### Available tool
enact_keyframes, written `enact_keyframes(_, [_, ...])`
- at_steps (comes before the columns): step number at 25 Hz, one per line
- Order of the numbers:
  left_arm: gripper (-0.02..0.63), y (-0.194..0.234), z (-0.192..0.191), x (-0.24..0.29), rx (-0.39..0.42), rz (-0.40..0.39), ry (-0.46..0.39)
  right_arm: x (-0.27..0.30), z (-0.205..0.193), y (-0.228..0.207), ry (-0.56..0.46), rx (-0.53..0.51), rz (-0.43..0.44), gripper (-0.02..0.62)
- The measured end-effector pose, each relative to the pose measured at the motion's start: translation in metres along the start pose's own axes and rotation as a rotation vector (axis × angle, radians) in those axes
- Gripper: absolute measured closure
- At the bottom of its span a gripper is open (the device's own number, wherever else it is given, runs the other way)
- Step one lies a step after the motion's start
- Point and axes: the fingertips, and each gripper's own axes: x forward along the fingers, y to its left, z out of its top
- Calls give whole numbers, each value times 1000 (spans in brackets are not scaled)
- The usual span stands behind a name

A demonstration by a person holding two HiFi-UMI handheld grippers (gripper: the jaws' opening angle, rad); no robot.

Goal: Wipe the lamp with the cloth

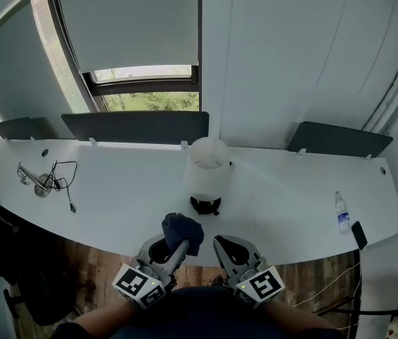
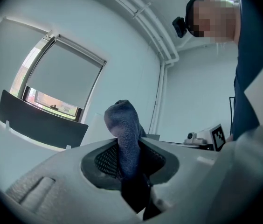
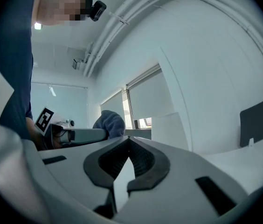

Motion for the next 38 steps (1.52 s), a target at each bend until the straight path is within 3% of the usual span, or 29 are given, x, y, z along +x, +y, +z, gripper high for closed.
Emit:
enact_keyframes(5, [505, 8, -1, 26, -28, 58, 9, 9, -5, -31, 22, 55, 15, 586])
enact_keyframes(10, [505, 32, 5, 36, -48, 94, -7, 23, -4, -42, 32, 32, 33, 586])
enact_keyframes(29, [505, 96, 30, 100, -75, -4, -5, 54, 3, -65, 23, -13, -86, 586])
enact_keyframes(38, [506, 114, 3, 110, -120, -4, 45, 62, -8, -68, 68, 19, -107, 586])
